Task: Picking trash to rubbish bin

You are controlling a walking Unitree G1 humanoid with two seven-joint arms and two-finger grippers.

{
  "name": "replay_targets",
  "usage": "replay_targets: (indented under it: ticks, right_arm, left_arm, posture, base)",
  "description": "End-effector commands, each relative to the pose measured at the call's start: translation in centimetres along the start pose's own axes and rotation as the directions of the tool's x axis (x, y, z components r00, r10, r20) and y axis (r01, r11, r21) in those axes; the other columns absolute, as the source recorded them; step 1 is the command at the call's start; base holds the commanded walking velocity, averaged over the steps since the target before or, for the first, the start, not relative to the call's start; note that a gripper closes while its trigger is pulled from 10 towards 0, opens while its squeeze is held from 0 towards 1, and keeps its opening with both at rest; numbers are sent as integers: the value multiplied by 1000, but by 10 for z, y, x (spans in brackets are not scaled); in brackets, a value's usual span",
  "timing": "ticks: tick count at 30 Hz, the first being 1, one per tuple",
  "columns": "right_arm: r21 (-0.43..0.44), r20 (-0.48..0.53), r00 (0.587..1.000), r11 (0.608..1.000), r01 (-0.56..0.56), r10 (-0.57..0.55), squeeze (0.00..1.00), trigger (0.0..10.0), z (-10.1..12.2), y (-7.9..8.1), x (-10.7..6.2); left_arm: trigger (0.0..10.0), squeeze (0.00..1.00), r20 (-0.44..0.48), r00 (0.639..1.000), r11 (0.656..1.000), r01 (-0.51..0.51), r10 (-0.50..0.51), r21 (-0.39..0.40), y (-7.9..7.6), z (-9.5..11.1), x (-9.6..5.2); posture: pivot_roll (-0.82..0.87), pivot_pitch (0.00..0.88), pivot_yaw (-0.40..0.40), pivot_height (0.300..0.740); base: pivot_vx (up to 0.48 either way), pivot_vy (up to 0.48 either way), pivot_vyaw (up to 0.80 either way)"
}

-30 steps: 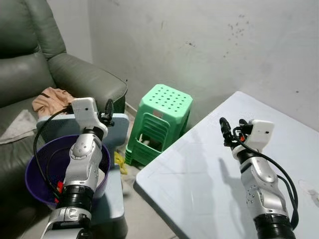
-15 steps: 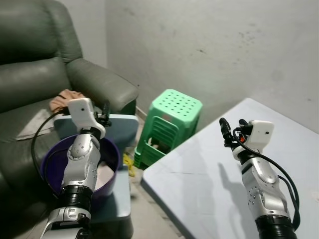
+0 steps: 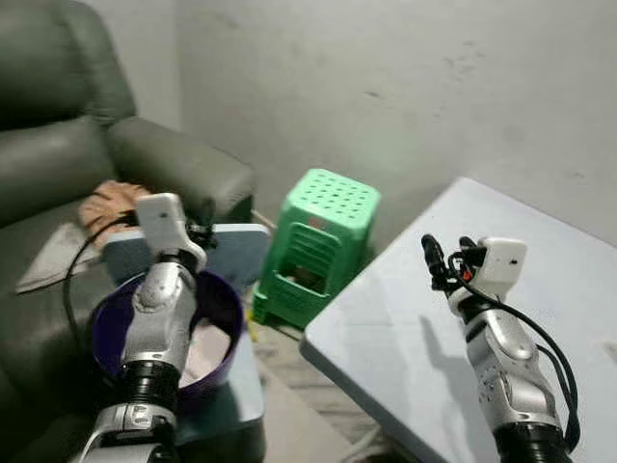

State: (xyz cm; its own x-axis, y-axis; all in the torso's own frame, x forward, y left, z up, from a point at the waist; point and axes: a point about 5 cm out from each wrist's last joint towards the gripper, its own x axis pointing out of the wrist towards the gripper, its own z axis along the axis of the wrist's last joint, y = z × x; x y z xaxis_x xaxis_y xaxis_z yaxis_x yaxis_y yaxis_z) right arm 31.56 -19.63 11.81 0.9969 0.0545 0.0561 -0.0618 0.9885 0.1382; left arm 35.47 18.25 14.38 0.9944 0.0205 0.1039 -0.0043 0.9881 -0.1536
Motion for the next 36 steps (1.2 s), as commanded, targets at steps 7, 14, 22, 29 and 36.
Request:
replay_targets:
  ticks: [7, 14, 22, 29, 36]
  right_arm:
    - [-20, 7, 1000, 1000, 15, -14, 0, 10000, 6, -6, 0]
    - [-19, 1, 1000, 1000, 23, -23, 0, 10000, 5, -6, 0]
    - [-9, 5, 999, 999, 36, -36, 0, 10000, 4, -5, 0]
    - [5, 21, 999, 999, 47, -47, 0, 10000, 4, -2, 5]
    - [12, 26, 998, 998, 55, -56, 0, 10000, 2, 0, 4]
  left_arm:
    - [10000, 0, -1, 1000, 999, 30, -30, 18, -7, 0, 1]
    - [10000, 0, 7, 999, 998, 53, -54, 36, -7, 2, 0]
    - [10000, 0, -3, 999, 998, 54, -54, 30, -5, 1, 0]
    - [10000, 0, -2, 997, 997, 72, -72, 38, -6, 4, 3]
    - [10000, 0, 1, 996, 995, 92, -92, 36, -10, 8, 7]
  posture:
    - [10, 0, -160, 740]
    - [9, 0, -150, 740]
    - [7, 0, -129, 740]
    - [7, 0, -99, 740]
    - [-1, 0, -71, 740]
  base:
    - [0, 0, -709]
    - [0, 0, -704]
    - [0, 0, -700]
    - [0, 0, -700]
    - [0, 0, -700]
